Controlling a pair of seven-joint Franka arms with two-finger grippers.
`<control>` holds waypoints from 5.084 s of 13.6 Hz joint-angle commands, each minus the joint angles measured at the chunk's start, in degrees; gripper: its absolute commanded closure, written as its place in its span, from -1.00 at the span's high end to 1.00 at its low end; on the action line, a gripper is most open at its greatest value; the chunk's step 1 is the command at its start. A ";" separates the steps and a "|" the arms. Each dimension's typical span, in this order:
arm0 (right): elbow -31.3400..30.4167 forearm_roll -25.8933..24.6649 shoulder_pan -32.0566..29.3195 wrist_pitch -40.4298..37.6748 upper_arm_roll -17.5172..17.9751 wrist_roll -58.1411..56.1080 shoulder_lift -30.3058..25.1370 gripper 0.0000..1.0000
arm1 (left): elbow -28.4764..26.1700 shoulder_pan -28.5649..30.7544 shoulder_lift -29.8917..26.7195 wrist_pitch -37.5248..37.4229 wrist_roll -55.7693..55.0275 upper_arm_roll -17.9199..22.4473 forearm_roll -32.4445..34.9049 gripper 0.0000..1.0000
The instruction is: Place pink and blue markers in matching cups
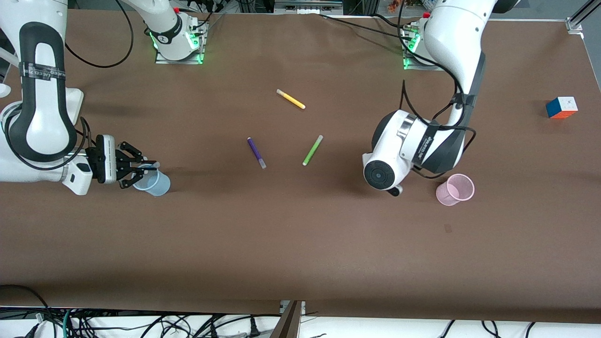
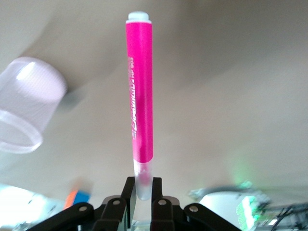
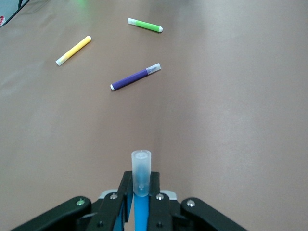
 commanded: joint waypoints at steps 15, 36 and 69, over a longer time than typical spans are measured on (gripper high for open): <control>0.34 7.66 -5.23 -6.17 0.37 -7.09 2.74 1.00 | -0.63 5.36 7.65 -8.26 24.09 -0.18 41.81 -1.00; 23.11 -18.96 2.86 -16.80 0.55 92.73 1.07 1.00 | 15.72 18.45 -2.54 -7.29 -6.48 -0.88 -5.91 1.00; 10.98 -44.02 -11.99 -15.84 19.88 123.01 -26.00 1.00 | -11.35 27.86 -33.05 18.47 -15.19 -0.27 -14.35 1.00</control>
